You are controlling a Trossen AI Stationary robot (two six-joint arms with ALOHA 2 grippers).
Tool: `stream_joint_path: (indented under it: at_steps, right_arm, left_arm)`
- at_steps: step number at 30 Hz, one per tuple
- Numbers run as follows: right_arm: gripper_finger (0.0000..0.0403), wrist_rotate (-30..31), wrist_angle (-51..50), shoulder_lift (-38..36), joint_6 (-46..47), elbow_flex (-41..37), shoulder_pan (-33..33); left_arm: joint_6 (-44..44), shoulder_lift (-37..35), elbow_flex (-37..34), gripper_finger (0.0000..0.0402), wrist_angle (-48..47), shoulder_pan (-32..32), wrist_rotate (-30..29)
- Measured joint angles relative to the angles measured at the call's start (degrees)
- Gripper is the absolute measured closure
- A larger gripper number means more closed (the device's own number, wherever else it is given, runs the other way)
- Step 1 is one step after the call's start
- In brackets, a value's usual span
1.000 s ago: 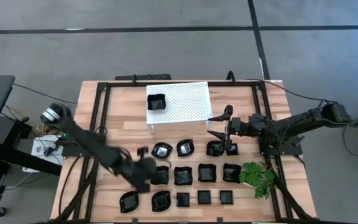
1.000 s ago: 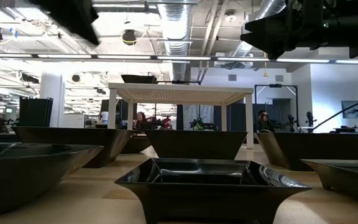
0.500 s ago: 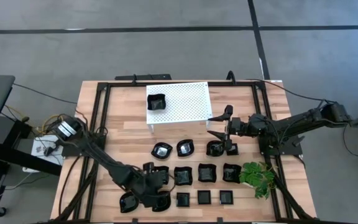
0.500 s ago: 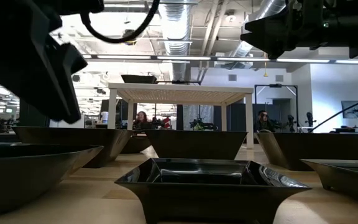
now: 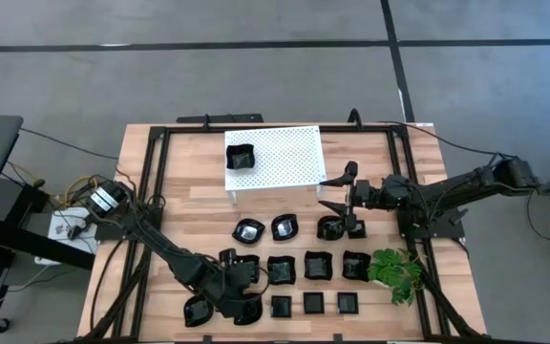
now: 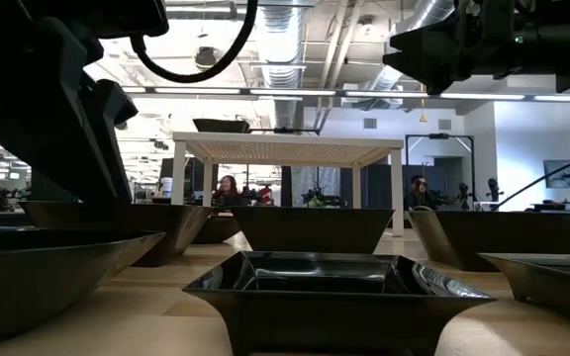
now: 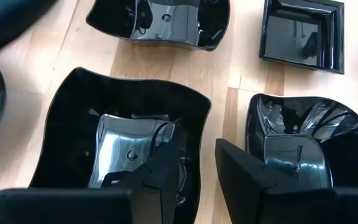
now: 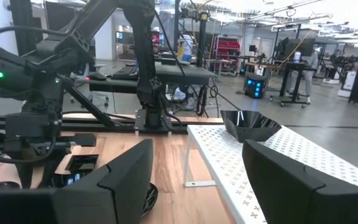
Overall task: Pick & Place Mini shaped plates
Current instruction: Stack the black distorted square plate on top of the black distorted square plate on the shelf
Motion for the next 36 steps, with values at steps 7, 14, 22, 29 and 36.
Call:
stream_joint_path:
  at_steps: [7,14,22,29,36]
  right_arm:
    - [0.0159,0.0,0.0,0.0,0.3,0.0,1.2]
    - [0.0159,0.0,0.0,0.0,0.0,0.0,3.2]
    - [0.0159,0.0,0.1,0.0,-0.4,0.0,3.6]
    - [0.0159,0.0,1.1,0.0,-0.3,0.0,3.6]
    - [0.0159,0.0,2.8,0.0,-0.8,0.0,3.5]
  left_arm:
    - [-1.7,0.4,-1.7,0.0296,0.0,0.0,0.0]
    - [-1.4,0.4,-2.8,0.0315,0.0,-0.3,-1.8]
    - [0.2,-0.7,-2.7,0.0393,0.1,-0.1,-4.0]
    - [10.0,-11.3,-1.5,0.0395,0.0,1.0,-11.6]
    - [26.8,-25.2,-1.5,0.0396,0.4,6.0,-20.2]
